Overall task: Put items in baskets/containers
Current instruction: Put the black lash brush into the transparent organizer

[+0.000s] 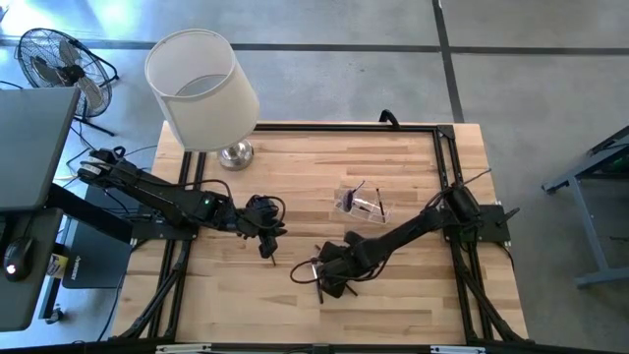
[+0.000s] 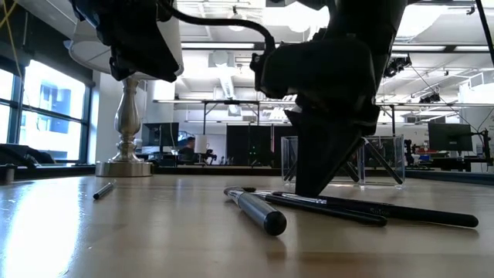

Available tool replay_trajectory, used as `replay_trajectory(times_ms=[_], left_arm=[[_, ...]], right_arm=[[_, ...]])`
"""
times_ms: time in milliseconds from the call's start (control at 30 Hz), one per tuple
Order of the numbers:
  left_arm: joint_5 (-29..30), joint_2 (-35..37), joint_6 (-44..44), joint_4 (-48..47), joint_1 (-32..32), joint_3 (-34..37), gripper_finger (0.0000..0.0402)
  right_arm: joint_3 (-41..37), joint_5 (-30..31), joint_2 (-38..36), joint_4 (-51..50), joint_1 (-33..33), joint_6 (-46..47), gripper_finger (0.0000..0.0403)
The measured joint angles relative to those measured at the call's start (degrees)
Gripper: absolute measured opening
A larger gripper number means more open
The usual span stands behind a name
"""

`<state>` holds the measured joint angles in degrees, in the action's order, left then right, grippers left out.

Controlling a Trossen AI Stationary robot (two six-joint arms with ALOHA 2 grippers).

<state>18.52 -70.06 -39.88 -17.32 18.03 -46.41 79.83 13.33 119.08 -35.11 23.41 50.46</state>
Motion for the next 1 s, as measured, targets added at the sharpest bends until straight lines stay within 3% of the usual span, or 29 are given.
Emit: replay_trajectory(times_ms=[100,267,567,733,1000], left_arm=[[0.0,0.0,0.0,-0.6,0.0,0.0,0.0099],[0.2,-0.5,1.1,-1.3,0.0,0.0,0.0099],[-0.1,-4.8,0.0,0.1,0.0,0.0,0.0099],[-1.4,-6.7,-2.7,1.0,0.0,0.0,0.0099],[-0.1,-6.8,-5.8,1.3,0.0,0.0,0.0099]], right_arm=[[0.0,0.4,0.1,-0.7,0.0,-2.0,0.0076],[0.1,0.0,0.1,-1.0,-0.4,-9.6,0.0015],[-1.3,2.3,-0.1,-1.5,-3.8,-15.0,0.0005],[-9.2,1.2,-3.4,9.3,-5.4,-14.4,0.0004],[-29.8,2.0,-16.8,30.0,-4.8,-6.9,0.0002]])
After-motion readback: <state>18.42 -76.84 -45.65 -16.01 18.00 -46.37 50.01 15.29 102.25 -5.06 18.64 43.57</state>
